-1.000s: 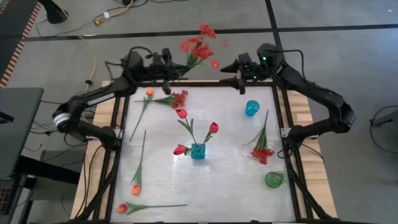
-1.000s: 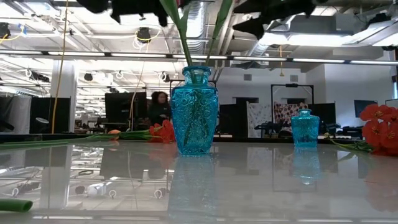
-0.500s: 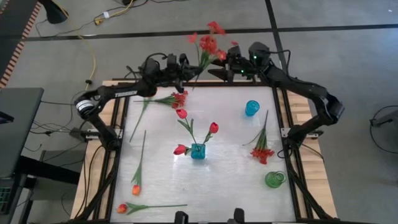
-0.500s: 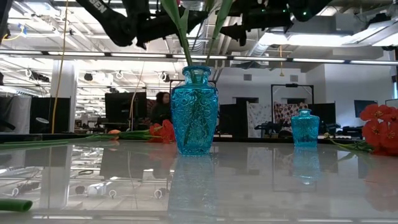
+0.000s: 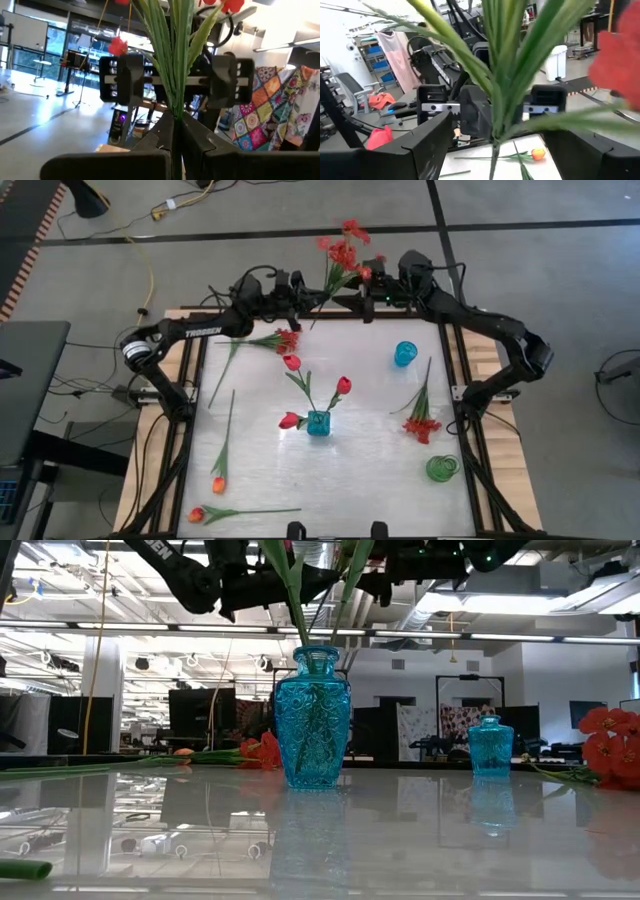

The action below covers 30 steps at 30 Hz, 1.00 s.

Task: Sort flowers into vase by color
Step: Put the bottom orange flowers into the top blue vase

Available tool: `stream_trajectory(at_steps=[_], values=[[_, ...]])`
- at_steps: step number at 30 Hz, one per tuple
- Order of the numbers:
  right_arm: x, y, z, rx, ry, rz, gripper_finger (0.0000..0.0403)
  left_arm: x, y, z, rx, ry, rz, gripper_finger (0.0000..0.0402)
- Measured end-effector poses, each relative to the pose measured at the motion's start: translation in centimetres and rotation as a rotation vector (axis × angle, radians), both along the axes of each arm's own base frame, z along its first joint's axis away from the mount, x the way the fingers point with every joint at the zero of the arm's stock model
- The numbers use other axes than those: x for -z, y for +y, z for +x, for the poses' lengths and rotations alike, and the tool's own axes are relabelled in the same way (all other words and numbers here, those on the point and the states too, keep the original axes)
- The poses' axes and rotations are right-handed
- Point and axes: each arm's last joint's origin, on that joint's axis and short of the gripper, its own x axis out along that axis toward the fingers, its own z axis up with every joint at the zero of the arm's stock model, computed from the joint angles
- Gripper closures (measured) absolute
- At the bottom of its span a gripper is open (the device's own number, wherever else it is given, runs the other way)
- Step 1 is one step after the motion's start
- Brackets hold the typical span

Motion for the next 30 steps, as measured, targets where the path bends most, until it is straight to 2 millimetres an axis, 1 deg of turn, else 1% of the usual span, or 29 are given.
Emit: stream_trajectory(at_steps=[6,15,18,21,25,30], values=[[0.0,0.3,0.2,-0.004,0.000,0.000,0.0072,0.5,-0.9,0.8,0.003,0.041,-0.026,0.0401],[0.0,0.7,0.5,-0.020,0.003,0.003,0.0073,0.6,-1.3,1.0,0.003,0.047,-0.049,0.0401],[0.0,0.7,0.4,-0.018,0.004,0.005,0.0081,0.7,-1.3,1.1,0.005,0.058,-0.058,0.0401],[0.0,0.7,0.4,-0.018,0.004,0.006,0.0101,0.8,-1.4,1.2,0.005,0.069,-0.070,0.0401],[0.0,0.7,0.4,-0.018,0.004,0.006,0.0138,0.8,-1.7,1.3,0.013,0.067,-0.068,0.0401],[0.1,0.7,0.4,-0.018,0.006,0.007,0.0202,0.8,-1.6,1.3,-0.001,0.064,-0.072,0.0397]])
